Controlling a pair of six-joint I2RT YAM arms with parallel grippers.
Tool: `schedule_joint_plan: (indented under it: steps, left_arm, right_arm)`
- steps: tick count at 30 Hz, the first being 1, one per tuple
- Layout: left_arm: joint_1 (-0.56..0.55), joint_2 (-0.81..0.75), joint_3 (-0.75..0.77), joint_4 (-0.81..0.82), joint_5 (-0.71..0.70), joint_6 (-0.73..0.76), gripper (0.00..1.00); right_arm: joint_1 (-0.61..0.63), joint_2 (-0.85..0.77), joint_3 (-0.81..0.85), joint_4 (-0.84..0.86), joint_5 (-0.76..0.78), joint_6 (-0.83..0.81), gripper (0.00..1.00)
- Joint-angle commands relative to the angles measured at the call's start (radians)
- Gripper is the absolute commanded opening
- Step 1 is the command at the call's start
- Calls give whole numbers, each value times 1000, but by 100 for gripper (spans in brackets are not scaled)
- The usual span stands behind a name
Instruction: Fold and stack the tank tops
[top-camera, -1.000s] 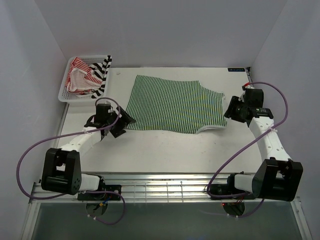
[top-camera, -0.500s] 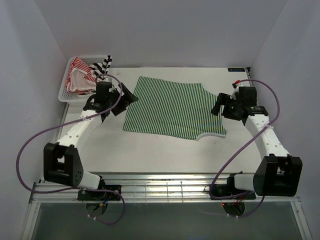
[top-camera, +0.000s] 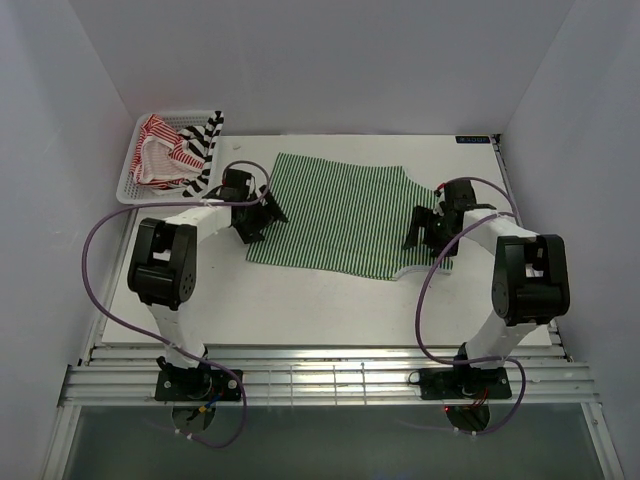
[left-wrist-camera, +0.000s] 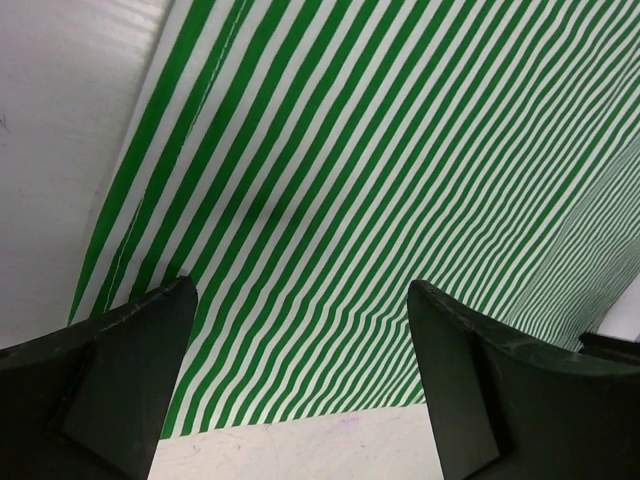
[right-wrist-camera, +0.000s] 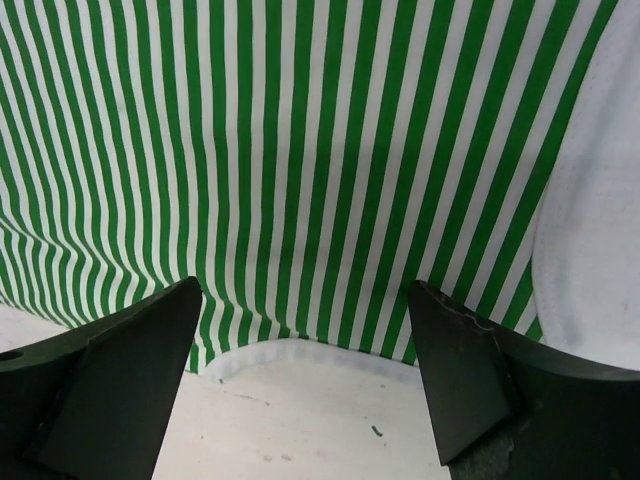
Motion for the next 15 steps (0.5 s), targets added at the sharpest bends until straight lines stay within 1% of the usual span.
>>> schedule_joint_plan:
  steps: [1, 4, 7, 9, 12, 15]
  left_arm:
    - [-3, -38, -67, -60, -21, -3, 98]
    - [-3, -94, -156, -67, 0, -18, 98]
    - [-3, -142, -231, -65, -24, -23, 98]
    - [-3, -173, -239, -66, -35, -20, 98]
    - [-3, -212, -205, -71, -34, -9, 98]
    - [-4, -271, -182, -86, -55, -1, 98]
  right_arm:
    - [1, 36, 61, 26, 43, -4, 90]
    - [2, 74, 82, 25, 49, -14, 90]
    - [1, 105, 102, 25, 36, -33, 90]
    - [1, 102, 113, 23, 42, -39, 90]
    - [1, 55, 124, 5, 51, -46, 90]
    - [1, -44, 114, -9, 31, -66, 90]
